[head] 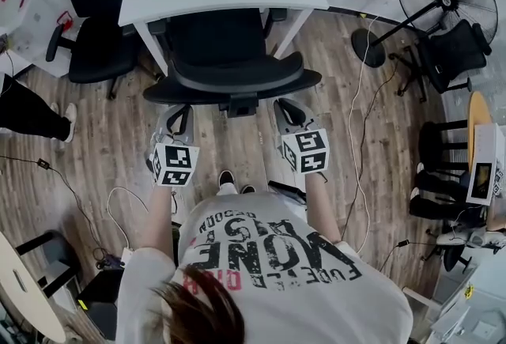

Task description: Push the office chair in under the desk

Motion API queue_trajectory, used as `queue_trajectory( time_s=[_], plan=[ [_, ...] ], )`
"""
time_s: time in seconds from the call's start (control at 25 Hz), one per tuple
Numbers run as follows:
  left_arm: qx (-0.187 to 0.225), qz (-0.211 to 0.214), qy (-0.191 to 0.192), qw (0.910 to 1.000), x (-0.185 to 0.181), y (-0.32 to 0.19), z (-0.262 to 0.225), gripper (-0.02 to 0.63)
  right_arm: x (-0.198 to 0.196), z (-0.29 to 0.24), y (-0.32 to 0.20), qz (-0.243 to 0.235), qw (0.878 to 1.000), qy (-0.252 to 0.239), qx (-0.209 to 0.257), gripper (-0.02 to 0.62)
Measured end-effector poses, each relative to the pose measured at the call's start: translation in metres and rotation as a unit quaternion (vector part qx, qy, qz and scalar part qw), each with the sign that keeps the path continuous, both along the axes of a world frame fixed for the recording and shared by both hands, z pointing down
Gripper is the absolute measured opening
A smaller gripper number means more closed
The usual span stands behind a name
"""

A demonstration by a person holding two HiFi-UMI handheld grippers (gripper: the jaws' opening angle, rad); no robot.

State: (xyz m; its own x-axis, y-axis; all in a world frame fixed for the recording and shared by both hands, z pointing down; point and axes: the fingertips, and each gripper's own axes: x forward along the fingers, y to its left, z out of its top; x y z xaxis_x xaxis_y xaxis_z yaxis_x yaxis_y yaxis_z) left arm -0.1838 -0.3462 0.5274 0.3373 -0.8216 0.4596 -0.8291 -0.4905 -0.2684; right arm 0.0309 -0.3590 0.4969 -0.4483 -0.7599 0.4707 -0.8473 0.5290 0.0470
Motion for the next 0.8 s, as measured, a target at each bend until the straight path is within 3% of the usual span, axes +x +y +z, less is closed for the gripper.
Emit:
queue_trajectory(
  time_s=[0.16,0.44,0.6,0.8],
  plan=[
    [-0.001,-0.036,0.082,0.9960,-0.001,-0.001,-0.015,0.012,-0.001,-0.009,0.004,0.016,0.999,-0.033,0.005,0.029],
    [0.031,-0.073,0.174,0.9815,-0.001,0.000,-0.052,0.012,-0.001,-0.022,0.009,0.038,0.997,-0.066,0.016,0.021],
    [0.044,-0.081,0.208,0.9739,0.000,0.003,-0.074,0.012,-0.002,-0.043,0.010,0.038,0.995,-0.087,0.034,0.018],
    [0.073,-0.087,0.221,0.9687,0.001,0.006,-0.104,0.011,0.003,-0.069,0.009,0.041,0.992,-0.102,0.054,0.018]
  ],
)
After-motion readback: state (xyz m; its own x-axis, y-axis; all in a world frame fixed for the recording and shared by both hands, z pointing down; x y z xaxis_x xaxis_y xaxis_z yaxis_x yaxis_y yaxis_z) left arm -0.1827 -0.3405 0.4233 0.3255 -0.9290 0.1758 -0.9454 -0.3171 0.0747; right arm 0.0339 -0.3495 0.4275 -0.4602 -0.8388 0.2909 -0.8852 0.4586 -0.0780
